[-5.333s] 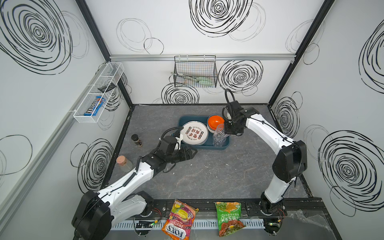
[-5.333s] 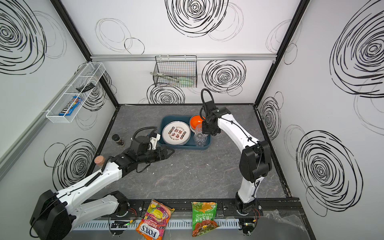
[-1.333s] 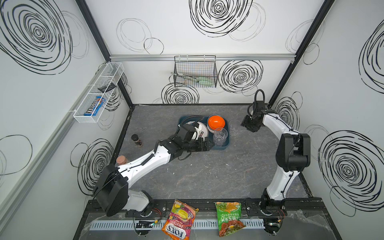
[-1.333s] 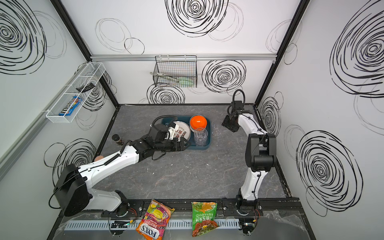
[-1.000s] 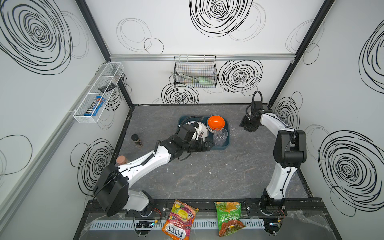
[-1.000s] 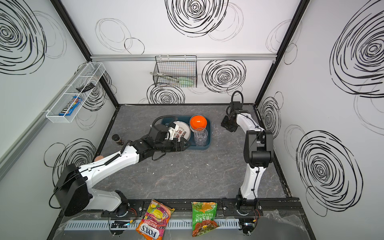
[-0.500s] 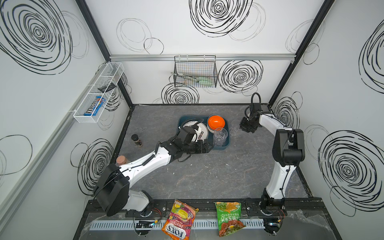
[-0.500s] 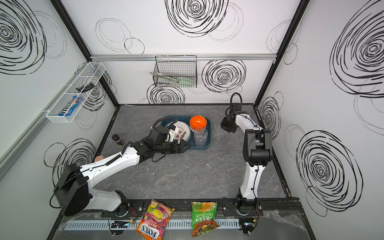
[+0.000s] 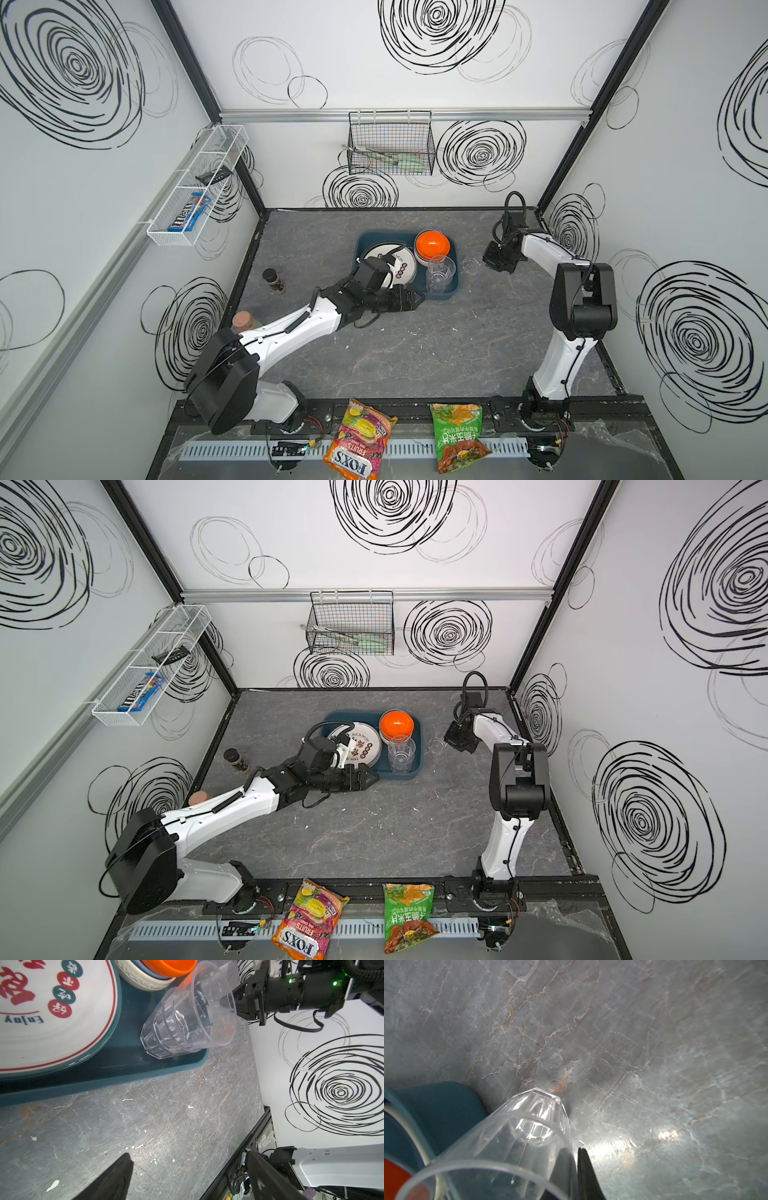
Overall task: Place the mixed dishes into the plastic bin
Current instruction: 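Grasp the last clear cup with the right gripper and carry it over the bin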
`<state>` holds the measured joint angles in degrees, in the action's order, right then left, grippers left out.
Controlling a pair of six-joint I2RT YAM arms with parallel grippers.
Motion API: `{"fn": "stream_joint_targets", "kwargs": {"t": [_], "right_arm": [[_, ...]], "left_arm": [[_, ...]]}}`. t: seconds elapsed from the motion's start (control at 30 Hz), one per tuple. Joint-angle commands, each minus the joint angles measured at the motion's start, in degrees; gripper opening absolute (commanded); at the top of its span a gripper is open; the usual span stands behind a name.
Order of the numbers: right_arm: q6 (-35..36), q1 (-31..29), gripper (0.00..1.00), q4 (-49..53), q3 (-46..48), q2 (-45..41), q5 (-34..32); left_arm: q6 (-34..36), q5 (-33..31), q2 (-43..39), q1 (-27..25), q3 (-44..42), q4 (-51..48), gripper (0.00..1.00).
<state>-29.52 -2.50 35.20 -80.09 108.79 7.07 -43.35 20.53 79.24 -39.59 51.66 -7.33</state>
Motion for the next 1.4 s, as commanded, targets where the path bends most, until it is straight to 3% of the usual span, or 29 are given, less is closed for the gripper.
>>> {"fn": "stream_joint_targets", "kwargs": {"t": [0.0, 0.6, 1.37], "right_arm": [[0.3, 0.3, 0.03, 1.2, 0.5, -4.9, -0.9], [2.9, -2.3, 0.02, 8.8, -2.8, -14.5, -0.8], [7.6, -12.2, 0.03, 18.5, -13.8, -15.1, -2.5]], "left_arm": [[-0.5, 0.4, -1.8, 0.4, -0.9, 3.1, 0.9], [-1.0, 0.3, -6.6, 1.7, -4.3, 2.6, 0.91], [-0.7, 0.7, -14.7, 5.0, -6.5, -1.8, 0.91]]}}
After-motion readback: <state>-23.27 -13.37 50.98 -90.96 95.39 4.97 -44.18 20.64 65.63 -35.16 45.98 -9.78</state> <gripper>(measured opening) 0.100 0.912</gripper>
